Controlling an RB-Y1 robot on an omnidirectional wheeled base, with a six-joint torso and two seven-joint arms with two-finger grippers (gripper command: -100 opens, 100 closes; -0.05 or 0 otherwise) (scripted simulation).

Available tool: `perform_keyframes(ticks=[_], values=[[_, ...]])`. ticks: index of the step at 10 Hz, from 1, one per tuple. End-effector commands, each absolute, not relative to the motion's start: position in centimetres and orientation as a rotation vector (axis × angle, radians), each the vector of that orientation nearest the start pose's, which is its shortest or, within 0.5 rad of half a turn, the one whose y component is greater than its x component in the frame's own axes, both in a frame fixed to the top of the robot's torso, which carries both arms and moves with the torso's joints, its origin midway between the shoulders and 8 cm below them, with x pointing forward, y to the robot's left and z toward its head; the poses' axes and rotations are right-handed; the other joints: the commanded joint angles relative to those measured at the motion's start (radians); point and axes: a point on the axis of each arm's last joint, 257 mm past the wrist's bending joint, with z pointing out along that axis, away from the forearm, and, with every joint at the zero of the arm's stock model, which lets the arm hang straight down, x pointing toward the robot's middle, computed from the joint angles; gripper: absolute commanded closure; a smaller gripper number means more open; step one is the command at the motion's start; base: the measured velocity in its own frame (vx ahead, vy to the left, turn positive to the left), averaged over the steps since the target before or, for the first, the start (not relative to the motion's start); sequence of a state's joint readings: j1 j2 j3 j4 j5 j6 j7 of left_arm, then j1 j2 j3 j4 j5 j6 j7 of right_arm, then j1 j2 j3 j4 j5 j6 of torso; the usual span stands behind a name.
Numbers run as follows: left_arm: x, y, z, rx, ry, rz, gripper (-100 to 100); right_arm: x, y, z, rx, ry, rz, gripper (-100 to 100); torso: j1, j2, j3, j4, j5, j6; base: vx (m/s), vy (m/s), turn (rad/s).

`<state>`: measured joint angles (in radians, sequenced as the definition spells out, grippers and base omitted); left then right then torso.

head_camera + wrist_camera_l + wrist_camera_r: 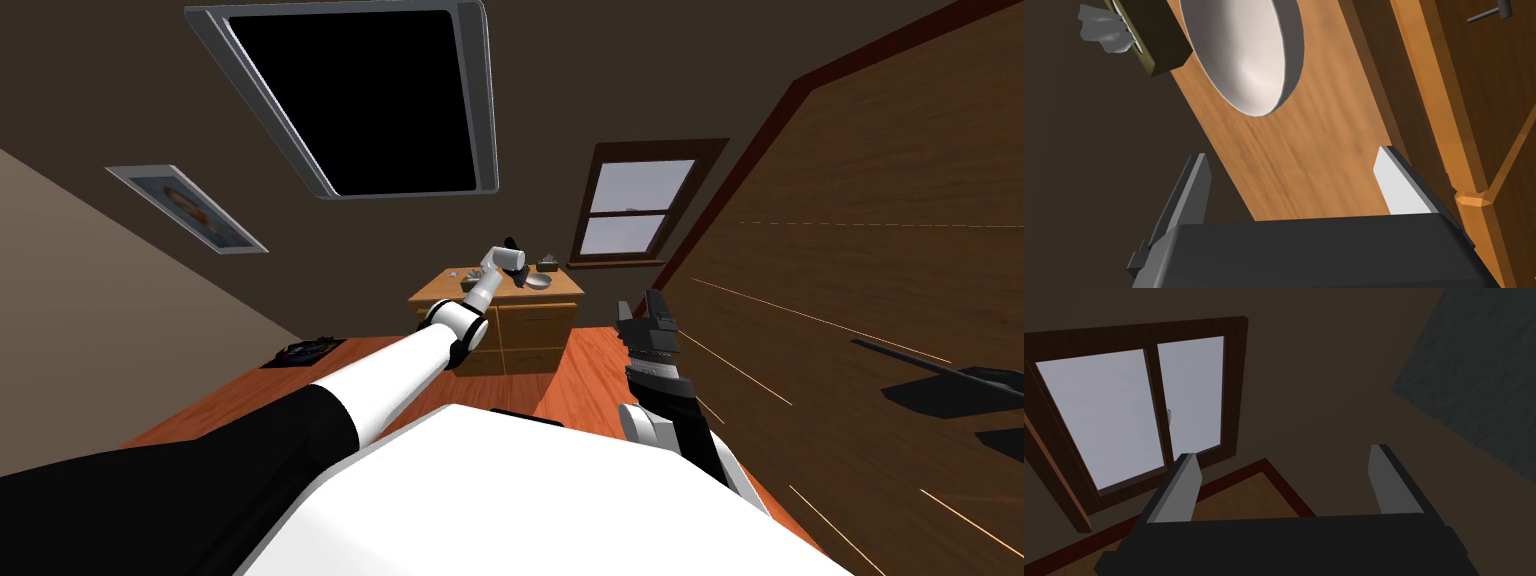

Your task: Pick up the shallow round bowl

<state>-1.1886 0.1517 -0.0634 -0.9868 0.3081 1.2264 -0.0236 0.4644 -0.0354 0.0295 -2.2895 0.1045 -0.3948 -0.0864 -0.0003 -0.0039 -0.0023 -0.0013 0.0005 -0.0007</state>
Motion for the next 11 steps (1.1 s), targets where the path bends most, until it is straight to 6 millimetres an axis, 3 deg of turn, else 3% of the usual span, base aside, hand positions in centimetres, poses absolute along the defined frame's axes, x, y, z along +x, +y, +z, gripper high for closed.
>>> perform_keyframes(ticks=[1,2,4,6,10,11], values=[[66.0,3.5,-7.8,-1.350,2.134,-0.839,-100,36.5,-25.4,1.8,0.659,0.723,1.336,0,0.000,0.000,0.000,0.000,0.000,0.000,0.060,0.012,-0.001],[66.0,3.7,-8.3,-1.360,2.139,-0.829,-100,36.5,-25.4,1.8,0.659,0.723,1.336,0,0.000,-0.001,0.000,0.000,0.000,0.000,0.055,0.007,-0.006],[64.3,1.8,-8.4,-1.375,2.229,-0.772,-100,36.5,-25.4,1.8,0.659,0.723,1.336,0,-0.001,-0.001,-0.001,0.000,0.000,0.000,0.092,0.002,-0.004],[64.2,2.1,-9.1,-1.391,2.238,-0.753,-100,36.5,-25.4,1.8,0.659,0.723,1.336,0,0.000,-0.003,-0.002,-0.001,0.000,0.000,0.060,0.006,0.000],[60.6,0.0,-11.2,-1.442,2.396,-0.605,-100,36.5,-25.4,1.8,0.659,0.723,1.336,0,0.001,-0.006,-0.003,-0.001,0.000,0.000,0.116,0.015,-0.003],[60.6,0.1,-11.3,-1.445,2.397,-0.603,-100,36.5,-25.4,1.8,0.659,0.723,1.336,0,-0.001,-0.007,-0.004,-0.002,0.000,0.000,0.117,-0.014,0.000]])
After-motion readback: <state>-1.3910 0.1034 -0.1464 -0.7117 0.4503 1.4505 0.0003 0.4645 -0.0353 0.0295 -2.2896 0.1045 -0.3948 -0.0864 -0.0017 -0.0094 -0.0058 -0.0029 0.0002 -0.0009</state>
